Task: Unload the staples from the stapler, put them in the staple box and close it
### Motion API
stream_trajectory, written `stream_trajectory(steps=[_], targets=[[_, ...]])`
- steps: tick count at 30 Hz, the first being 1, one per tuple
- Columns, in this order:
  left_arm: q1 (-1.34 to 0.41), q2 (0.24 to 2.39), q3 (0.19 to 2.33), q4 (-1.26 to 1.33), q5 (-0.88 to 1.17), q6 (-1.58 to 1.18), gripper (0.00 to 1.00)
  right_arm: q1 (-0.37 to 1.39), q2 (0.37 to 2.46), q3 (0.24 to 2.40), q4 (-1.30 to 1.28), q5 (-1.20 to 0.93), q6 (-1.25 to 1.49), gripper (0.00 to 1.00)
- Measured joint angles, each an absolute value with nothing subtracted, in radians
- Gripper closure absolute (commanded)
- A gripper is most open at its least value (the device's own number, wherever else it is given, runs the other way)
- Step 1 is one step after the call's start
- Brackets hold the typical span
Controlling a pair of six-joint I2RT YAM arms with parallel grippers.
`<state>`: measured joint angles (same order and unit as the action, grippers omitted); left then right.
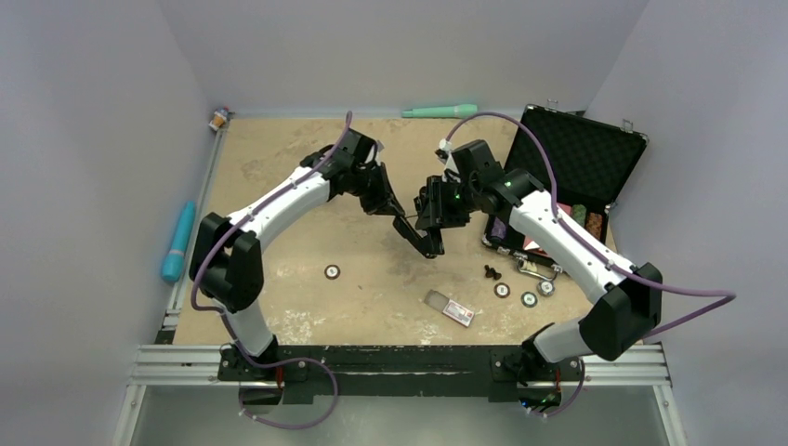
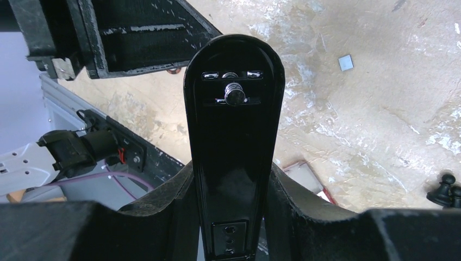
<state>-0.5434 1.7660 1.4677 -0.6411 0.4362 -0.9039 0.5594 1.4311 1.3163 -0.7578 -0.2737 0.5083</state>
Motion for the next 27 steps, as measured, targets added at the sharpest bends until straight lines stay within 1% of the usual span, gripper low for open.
stream_trajectory(steps=[13,27], targets=[[-0.558,1.66,1.31,-0.583,0.454,-0.929,1.0,0.564,1.435,1.376,-0.744,-0.216,0.577,1.0],[-0.583,1.636,1.294,-0.575,0.472,-0.933,1.0,0.563,1.453,1.376,-0.687,-0.168,0.629,1.0]])
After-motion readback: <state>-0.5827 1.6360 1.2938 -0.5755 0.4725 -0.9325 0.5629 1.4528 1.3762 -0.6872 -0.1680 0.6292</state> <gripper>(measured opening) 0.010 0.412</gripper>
